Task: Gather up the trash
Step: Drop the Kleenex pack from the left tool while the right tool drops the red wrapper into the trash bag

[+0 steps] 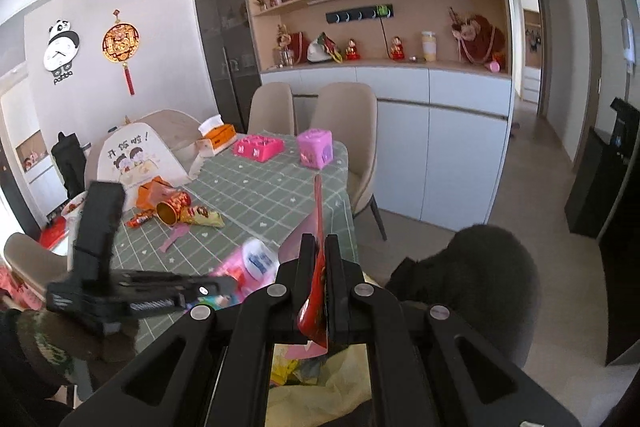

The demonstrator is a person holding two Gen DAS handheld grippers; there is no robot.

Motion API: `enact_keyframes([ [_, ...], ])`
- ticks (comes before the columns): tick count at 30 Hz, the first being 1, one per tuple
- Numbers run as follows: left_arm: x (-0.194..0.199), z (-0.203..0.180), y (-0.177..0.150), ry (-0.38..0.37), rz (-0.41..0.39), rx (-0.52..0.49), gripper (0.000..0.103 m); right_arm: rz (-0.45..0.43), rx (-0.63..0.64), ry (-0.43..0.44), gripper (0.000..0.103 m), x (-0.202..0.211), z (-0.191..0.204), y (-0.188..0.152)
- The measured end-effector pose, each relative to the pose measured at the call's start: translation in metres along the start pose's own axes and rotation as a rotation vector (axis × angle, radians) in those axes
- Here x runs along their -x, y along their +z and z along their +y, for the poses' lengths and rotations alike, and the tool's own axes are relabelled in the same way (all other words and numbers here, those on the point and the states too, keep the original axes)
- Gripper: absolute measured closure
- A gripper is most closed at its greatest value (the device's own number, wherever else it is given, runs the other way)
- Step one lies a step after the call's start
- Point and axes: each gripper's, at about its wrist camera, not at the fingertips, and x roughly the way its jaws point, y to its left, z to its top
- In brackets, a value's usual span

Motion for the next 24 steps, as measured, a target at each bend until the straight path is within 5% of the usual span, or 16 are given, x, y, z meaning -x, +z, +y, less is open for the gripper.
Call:
enact_keyframes([
  [5, -0.010, 0.016, -0.008, -0.038, 0.037, 0.042, 0.058, 0.065, -0.028, 0.030, 0.098, -0.027, 0.000, -0.014],
  [21, 0.089, 0.098, 0.014, 0.083, -0.147, 0.183, 0.055, 0.244, -0.135, 0.075, 0.095, -0.123, 0.026, -0.056],
  [24, 0.105, 0.113, 0.017, 0.107, -0.180, 0.192, 0.054, 0.249, -0.153, 0.078, 0.079, -0.124, 0.026, -0.055],
])
